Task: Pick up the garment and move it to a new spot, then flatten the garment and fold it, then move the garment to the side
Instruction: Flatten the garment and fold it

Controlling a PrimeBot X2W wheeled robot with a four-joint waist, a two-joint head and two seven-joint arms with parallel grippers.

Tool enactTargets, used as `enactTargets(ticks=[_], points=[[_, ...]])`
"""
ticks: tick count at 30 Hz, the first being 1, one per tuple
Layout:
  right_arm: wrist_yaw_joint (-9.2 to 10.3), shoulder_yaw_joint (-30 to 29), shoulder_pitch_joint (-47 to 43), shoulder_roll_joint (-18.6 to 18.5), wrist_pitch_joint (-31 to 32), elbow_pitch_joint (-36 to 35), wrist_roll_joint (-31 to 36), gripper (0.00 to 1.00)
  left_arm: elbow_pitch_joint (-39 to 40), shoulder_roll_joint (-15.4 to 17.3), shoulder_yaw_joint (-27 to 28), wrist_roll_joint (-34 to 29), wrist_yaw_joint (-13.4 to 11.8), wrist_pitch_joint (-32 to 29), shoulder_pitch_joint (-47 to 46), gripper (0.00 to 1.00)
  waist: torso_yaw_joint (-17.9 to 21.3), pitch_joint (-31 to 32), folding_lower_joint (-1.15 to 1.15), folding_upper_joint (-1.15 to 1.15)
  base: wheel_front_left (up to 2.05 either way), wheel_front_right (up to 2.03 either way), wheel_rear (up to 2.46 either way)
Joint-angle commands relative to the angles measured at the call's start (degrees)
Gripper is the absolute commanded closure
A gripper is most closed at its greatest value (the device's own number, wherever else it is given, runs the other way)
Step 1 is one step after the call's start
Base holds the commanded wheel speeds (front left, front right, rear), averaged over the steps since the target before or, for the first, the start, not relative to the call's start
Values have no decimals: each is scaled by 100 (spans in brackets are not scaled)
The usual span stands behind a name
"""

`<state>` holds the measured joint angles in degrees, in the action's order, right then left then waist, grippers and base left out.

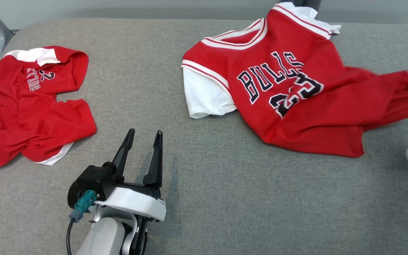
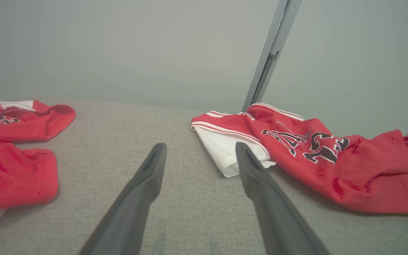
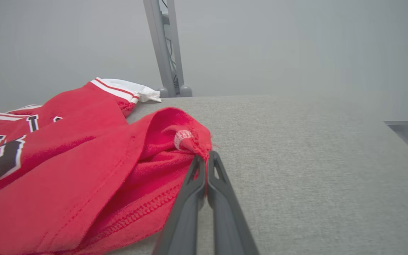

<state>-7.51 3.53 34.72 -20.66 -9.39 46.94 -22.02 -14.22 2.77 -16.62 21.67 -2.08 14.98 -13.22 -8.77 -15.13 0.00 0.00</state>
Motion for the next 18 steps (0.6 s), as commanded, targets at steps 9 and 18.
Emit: enactTargets(ticks=[9, 18], points=[[4, -449, 1048, -905, 108, 324, 777, 100, 20, 21, -114, 93, -12, 16, -178, 0, -123, -151, 0, 0, 0, 0, 0], [4, -699, 1578, -633, -176, 968, 1451, 0, -13, 21, -85, 81, -39, 16, -214, 0, -110, -222, 0, 0, 0, 0, 0]])
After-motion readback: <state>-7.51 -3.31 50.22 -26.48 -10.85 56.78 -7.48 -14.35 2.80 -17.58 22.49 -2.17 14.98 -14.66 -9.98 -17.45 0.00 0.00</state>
